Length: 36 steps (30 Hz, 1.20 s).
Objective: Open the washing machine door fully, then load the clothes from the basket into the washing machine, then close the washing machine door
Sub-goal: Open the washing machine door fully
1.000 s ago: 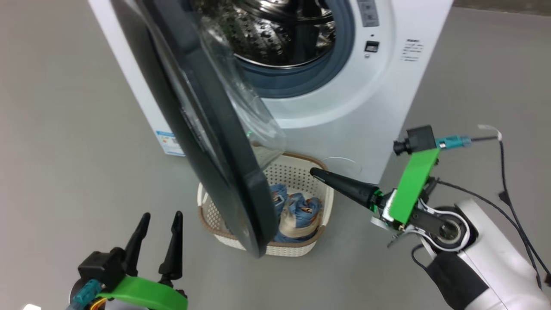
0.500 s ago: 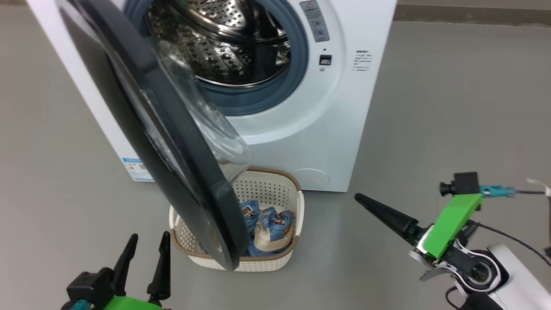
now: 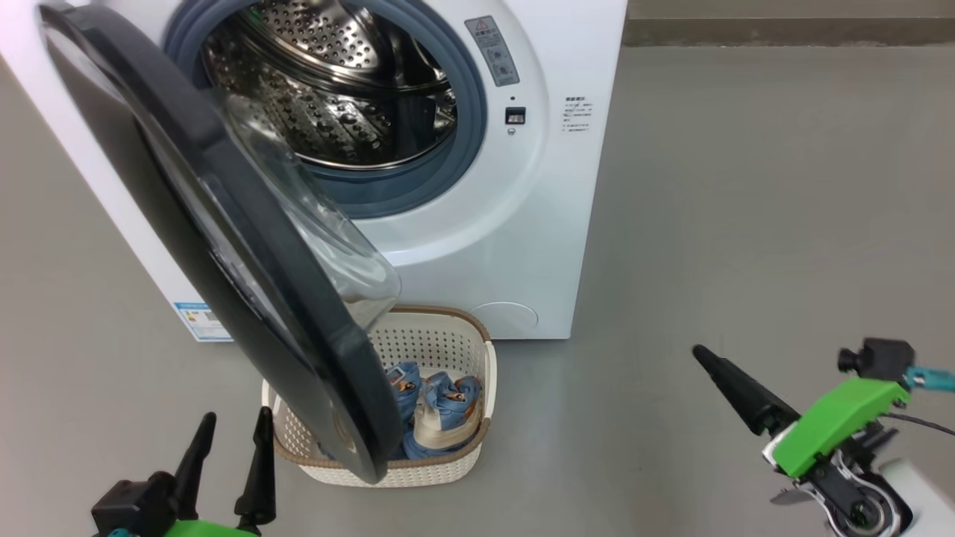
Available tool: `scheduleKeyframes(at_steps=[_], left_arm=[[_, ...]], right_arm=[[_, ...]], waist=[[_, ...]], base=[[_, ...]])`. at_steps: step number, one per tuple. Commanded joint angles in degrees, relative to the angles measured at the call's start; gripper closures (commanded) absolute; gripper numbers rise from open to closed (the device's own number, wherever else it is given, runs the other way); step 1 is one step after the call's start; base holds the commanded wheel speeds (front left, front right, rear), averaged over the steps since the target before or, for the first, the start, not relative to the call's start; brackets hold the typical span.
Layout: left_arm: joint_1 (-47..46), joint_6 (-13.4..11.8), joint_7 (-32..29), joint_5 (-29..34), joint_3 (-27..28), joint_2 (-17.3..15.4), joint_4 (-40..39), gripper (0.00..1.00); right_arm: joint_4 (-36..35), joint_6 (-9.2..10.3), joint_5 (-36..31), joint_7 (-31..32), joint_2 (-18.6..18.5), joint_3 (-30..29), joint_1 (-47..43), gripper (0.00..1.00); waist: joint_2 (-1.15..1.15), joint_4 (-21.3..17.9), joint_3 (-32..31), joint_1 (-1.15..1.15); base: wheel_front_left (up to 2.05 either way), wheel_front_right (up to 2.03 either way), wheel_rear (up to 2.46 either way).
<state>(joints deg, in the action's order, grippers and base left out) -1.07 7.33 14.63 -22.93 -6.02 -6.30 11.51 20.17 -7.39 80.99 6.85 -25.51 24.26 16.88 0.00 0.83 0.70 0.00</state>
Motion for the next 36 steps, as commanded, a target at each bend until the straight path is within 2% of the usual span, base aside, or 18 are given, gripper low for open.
scheduleKeyframes(at_steps=[1,9,15,18,25,29,36], left_arm=[[-0.9,0.2,0.4,0.1,2.3,-0.8,-1.4,0.0],[-1.1,0.2,0.4,0.0,2.5,-0.8,-1.2,0.0],[-1.0,0.2,0.4,0.0,2.8,-0.6,-1.1,0.0],[-0.9,0.2,0.4,0.0,3.0,-0.6,-1.2,0.0],[-0.9,0.2,0.4,0.2,3.3,-0.4,-1.5,0.0],[-0.9,0.2,0.4,0.3,3.4,-0.4,-1.6,0.0],[-0.9,0.2,0.4,0.2,3.2,-0.3,-1.5,0.0]], right_arm=[[-0.3,-0.1,-2.1,-3.6,-2.0,1.8,-0.7,0.0],[4.1,-0.1,-7.5,-17.9,-4.9,8.3,-0.5,0.0],[7.7,-0.1,-13.2,-21.7,-5.6,10.3,1.1,0.0],[7.8,-0.1,-17.2,-21.8,-5.2,7.3,1.5,0.0],[5.7,-0.1,-33.7,-21.8,-1.2,-4.6,-1.4,0.0],[4.1,-0.1,-41.6,-21.8,1.2,-9.2,-3.9,0.0],[2.9,-0.1,-49.4,-21.8,5.0,-15.2,-7.8,0.0]], waist=[[0.0,-0.3,0.0,0.0],[0.0,-0.3,0.0,0.0],[0.0,-0.1,-0.1,0.0],[0.0,-0.2,0.0,0.0],[0.0,0.2,0.1,0.0],[0.0,0.5,0.2,0.0],[0.0,0.9,0.4,0.0]], base=[[0.0,0.0,0.0],[0.0,0.0,0.0],[0.0,0.0,0.0],[0.0,0.0,0.0],[0.0,0.0,0.0],[0.0,0.0,0.0],[0.0,0.0,0.0]])
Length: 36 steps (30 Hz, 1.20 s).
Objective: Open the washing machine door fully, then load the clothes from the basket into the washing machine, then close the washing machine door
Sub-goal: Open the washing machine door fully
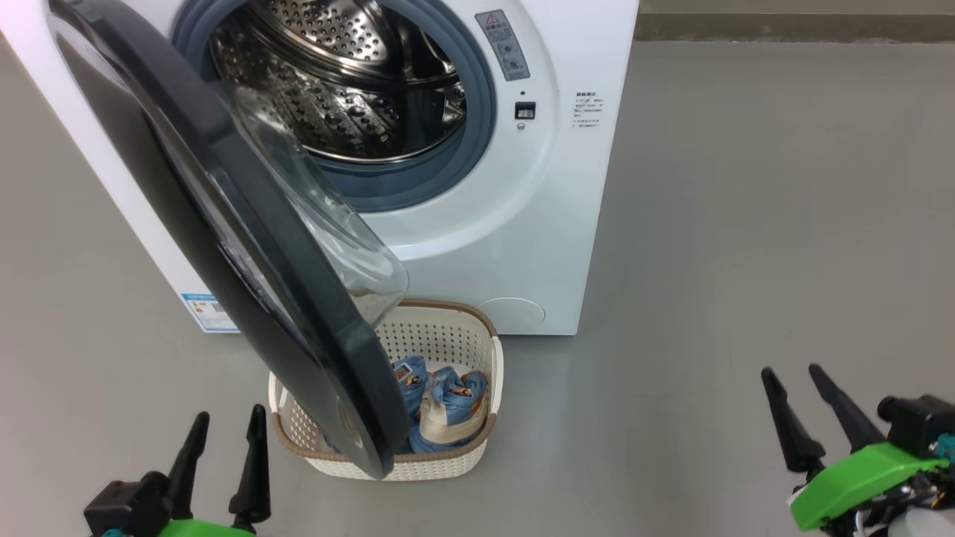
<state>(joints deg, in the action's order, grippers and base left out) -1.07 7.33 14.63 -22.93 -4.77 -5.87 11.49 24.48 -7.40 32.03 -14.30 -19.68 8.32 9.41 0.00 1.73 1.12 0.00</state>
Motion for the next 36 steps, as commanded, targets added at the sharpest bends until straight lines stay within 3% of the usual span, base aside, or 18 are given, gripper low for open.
scheduleKeyframes(at_steps=[1,14,15,16,17,26,30,36], left_arm=[[-0.9,0.2,0.4,0.2,2.0,-0.8,-1.5,0.0],[-1.3,0.2,0.4,0.2,2.2,-1.1,-1.4,0.0],[-1.4,0.2,0.4,0.2,2.2,-1.1,-1.4,0.26],[-1.5,0.2,0.4,0.2,2.2,-1.1,-1.5,0.79],[-1.7,0.2,0.4,0.1,2.4,-1.0,-1.8,1.0],[-3.4,0.2,0.4,-0.1,7.0,-0.8,-9.1,1.0],[-4.5,0.2,0.4,0.0,8.8,-0.1,-17.8,1.0],[-4.7,0.2,0.4,-0.1,3.2,1.2,-31.7,1.0]], right_arm=[[-1.4,-0.09,-0.9,-0.7,-0.3,0.3,-0.8,0.0],[-1.2,-0.09,-4.6,-0.7,1.7,-0.6,-2.5,0.0],[-1.3,-0.09,-4.8,-0.7,1.7,-0.7,-2.5,0.0],[-1.4,-0.09,-4.9,-0.7,1.8,-0.8,-2.6,0.0],[-1.5,-0.09,-5.0,-0.7,1.9,-0.9,-2.6,0.0],[-2.1,-0.09,-6.0,-0.7,2.2,-1.8,-2.9,0.0],[-2.5,-0.09,-6.3,-0.7,2.1,-2.4,-2.9,0.0],[-3.0,-0.09,-7.0,-0.7,2.1,-3.0,-2.8,0.0]], waist=[[0.0,0.1,0.1,0.0],[0.0,0.2,0.6,0.0],[0.0,0.3,0.6,0.0],[0.0,0.3,0.5,0.0],[0.0,0.4,0.5,0.0],[0.0,0.7,0.5,0.0],[0.0,0.8,0.9,0.0],[0.0,0.5,1.5,0.0]], base=[[0.0,0.0,0.0],[0.0,0.0,0.0],[0.0,0.0,0.0],[0.0,0.0,0.0],[0.0,0.0,0.0],[0.0,0.0,0.0],[0.0,0.0,0.0],[0.0,0.0,0.0]])
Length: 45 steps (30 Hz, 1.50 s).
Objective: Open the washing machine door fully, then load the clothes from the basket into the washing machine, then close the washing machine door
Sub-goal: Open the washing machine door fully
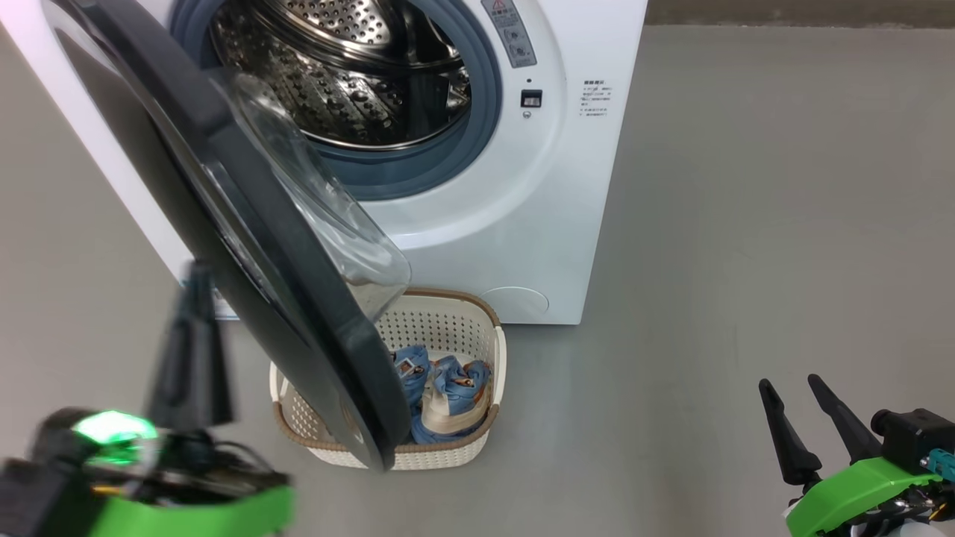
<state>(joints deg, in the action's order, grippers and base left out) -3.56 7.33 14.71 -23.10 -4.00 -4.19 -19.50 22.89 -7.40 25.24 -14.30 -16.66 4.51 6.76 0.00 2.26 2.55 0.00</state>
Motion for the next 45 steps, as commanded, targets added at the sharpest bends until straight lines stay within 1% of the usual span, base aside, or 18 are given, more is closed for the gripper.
scheduleKeyframes(at_steps=[1,4,5,7,11,15,21,29,39,45], left_arm=[[-2.2,0.2,0.3,0.0,0.8,-0.3,-2.5,1.0],[-2.0,0.2,-0.4,-0.3,-4.9,-0.1,-6.0,1.0],[-2.2,0.2,-1.8,-0.2,-9.1,0.0,-7.1,1.0],[-2.3,0.2,-2.7,-1.4,-12.5,0.4,-7.0,1.0],[-2.7,0.2,-3.8,-3.2,-17.7,0.8,-2.2,1.0],[-3.8,0.2,-3.4,-5.0,-20.6,1.0,5.0,1.0],[-6.0,-0.4,-2.1,-7.4,-20.9,1.2,15.1,1.0],[-8.7,-1.1,-0.7,-9.9,-19.7,1.3,24.3,1.0],[-10.0,-1.5,0.0,-11.1,-18.0,1.3,29.5,1.0],[-9.4,-1.5,0.2,-10.8,-17.0,1.3,30.4,1.0]], right_arm=[[-1.5,-0.09,-0.3,-0.7,-0.9,0.7,-0.1,0.0],[-1.8,-0.09,-0.8,-0.7,-0.9,0.4,0.1,0.0],[-2.0,-0.09,-1.3,-0.7,-0.8,0.2,0.1,0.0],[-2.4,-0.09,-1.8,-0.7,-0.7,-0.1,0.1,0.0],[-3.0,-0.09,-2.6,-0.7,-0.2,-0.8,0.0,0.0],[-3.3,-0.09,-3.4,-0.7,0.2,-1.0,0.1,0.0],[-3.6,-0.09,-4.1,-0.7,0.7,-1.2,0.2,0.0],[-4.1,-0.09,-4.7,-0.7,1.1,-0.9,-0.2,0.0],[-4.6,-0.09,-5.2,-0.7,1.4,-1.2,-0.6,0.0],[-5.1,-0.09,-5.6,-0.7,1.3,-1.2,-0.9,0.0]], waist=[[0.0,-0.1,0.1,0.0],[0.0,-0.4,0.5,0.0],[0.0,-0.5,0.6,0.0],[0.0,-0.6,0.8,0.0],[0.0,-0.8,1.0,0.0],[0.0,-1.0,1.2,0.0],[0.0,-1.1,1.2,0.0],[0.0,-0.9,0.8,0.0],[0.0,-0.4,0.5,0.0],[0.0,0.1,0.2,0.0]], base=[[0.0,0.0,0.0],[0.0,0.0,0.0],[0.0,0.0,0.0],[0.0,0.0,0.0],[0.0,0.0,0.0],[0.0,0.0,0.0],[0.0,0.0,0.0],[0.0,0.0,0.0],[0.0,0.0,0.0],[0.0,0.0,0.0]])
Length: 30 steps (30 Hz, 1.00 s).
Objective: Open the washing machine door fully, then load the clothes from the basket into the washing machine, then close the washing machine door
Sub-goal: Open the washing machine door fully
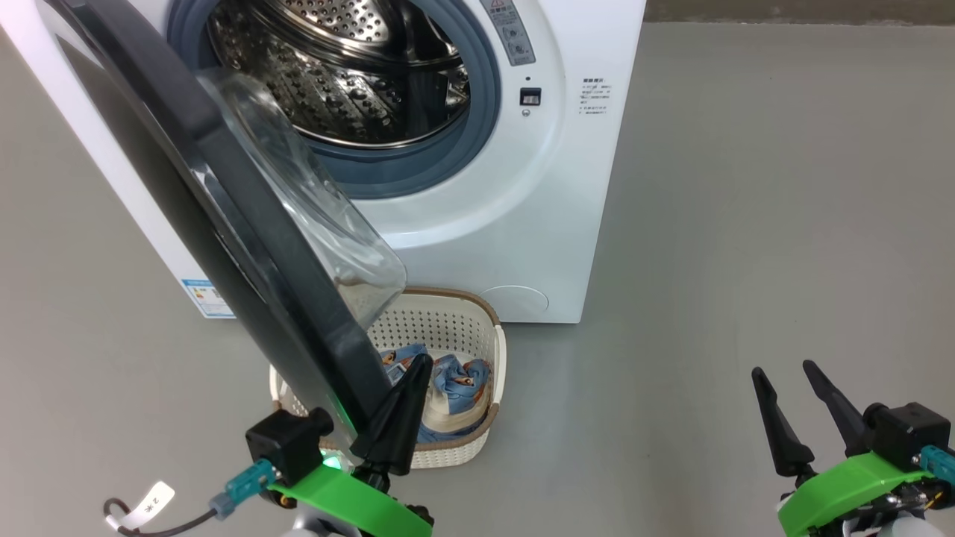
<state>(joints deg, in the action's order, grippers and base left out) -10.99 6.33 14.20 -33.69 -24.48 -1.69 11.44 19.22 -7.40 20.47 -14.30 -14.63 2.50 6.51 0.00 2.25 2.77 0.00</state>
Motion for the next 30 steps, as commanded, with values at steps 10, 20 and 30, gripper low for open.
scheduleKeyframes(at_steps=[10,20,30], left_arm=[[1.5,-1.5,0.8,0.6,5.4,-2.0,-3.5,1.0],[3.9,-3.0,0.7,0.8,6.3,-3.0,-7.7,1.0],[6.2,-5.2,0.2,0.4,7.7,-4.2,-11.5,1.0]], right_arm=[[-3.0,-0.09,-2.3,-0.7,-0.4,-0.3,-1.6,0.0],[-3.6,-0.09,-3.3,-0.7,-0.7,-2.4,-1.5,0.0],[-4.2,-0.09,-4.0,-0.7,-0.7,-3.2,-1.5,0.0]], waist=[[0.0,2.0,0.1,0.0],[0.0,5.4,0.8,0.0],[0.0,9.7,1.6,0.0]], base=[[0.0,0.0,0.0],[0.0,0.0,0.0],[0.0,0.0,0.0]])
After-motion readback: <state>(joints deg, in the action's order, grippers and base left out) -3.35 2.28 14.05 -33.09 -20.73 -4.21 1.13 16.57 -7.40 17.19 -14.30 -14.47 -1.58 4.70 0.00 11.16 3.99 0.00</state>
